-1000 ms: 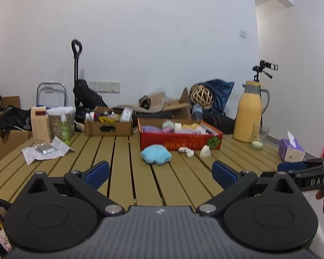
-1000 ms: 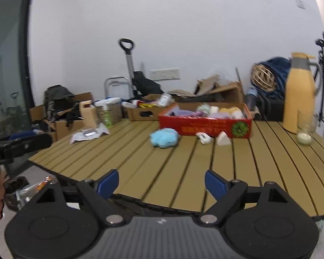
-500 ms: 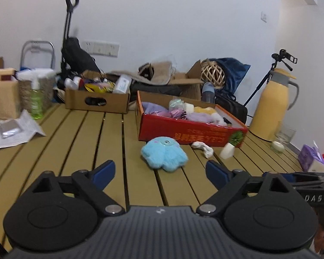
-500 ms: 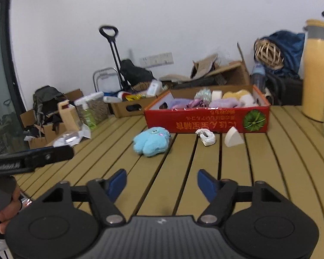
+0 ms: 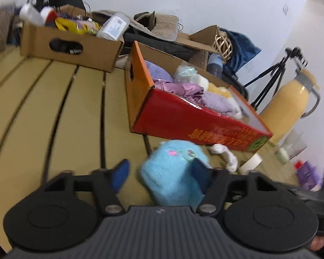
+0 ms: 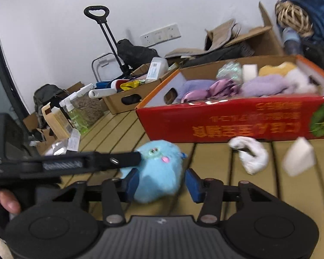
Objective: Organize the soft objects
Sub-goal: 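Close both grippers on the blue fuzzy plush toy, then carry the blue plush toy with both grippers over the box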
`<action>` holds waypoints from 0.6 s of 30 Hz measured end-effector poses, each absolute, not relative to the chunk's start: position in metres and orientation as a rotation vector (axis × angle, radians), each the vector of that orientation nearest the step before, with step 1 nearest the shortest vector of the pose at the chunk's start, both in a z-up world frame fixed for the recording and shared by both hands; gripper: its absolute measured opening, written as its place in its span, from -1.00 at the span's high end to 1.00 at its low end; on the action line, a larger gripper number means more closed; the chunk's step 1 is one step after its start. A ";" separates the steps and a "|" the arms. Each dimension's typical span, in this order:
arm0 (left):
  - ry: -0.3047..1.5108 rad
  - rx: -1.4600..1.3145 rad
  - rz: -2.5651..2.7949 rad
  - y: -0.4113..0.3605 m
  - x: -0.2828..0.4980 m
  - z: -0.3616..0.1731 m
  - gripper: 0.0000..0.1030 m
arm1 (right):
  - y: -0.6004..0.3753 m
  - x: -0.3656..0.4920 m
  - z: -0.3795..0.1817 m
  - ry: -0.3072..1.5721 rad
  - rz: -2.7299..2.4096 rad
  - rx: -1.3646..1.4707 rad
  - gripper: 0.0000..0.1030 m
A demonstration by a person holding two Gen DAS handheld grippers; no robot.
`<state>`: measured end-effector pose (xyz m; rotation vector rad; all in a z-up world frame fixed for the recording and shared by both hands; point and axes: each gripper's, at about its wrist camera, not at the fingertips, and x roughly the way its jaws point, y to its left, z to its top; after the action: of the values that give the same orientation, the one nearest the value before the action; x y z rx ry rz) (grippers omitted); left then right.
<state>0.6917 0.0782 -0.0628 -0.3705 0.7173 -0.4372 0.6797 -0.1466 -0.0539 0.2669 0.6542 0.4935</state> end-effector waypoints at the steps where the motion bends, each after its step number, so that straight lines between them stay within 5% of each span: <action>1: 0.719 -0.395 -0.462 0.081 0.693 -0.064 0.17 | -0.144 0.683 -0.056 0.658 0.496 0.268 0.29; 9: 0.714 -0.437 -0.446 0.077 0.674 -0.055 0.26 | -0.149 0.682 -0.058 0.668 0.493 0.321 0.40; 18: 0.572 -0.471 -0.455 0.056 0.528 -0.005 0.27 | -0.178 0.552 -0.005 0.559 0.557 0.281 0.42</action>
<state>0.5284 0.0563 -0.0054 -0.4706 0.5719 -0.4548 0.5521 -0.1782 -0.0046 0.2811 0.5588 0.5569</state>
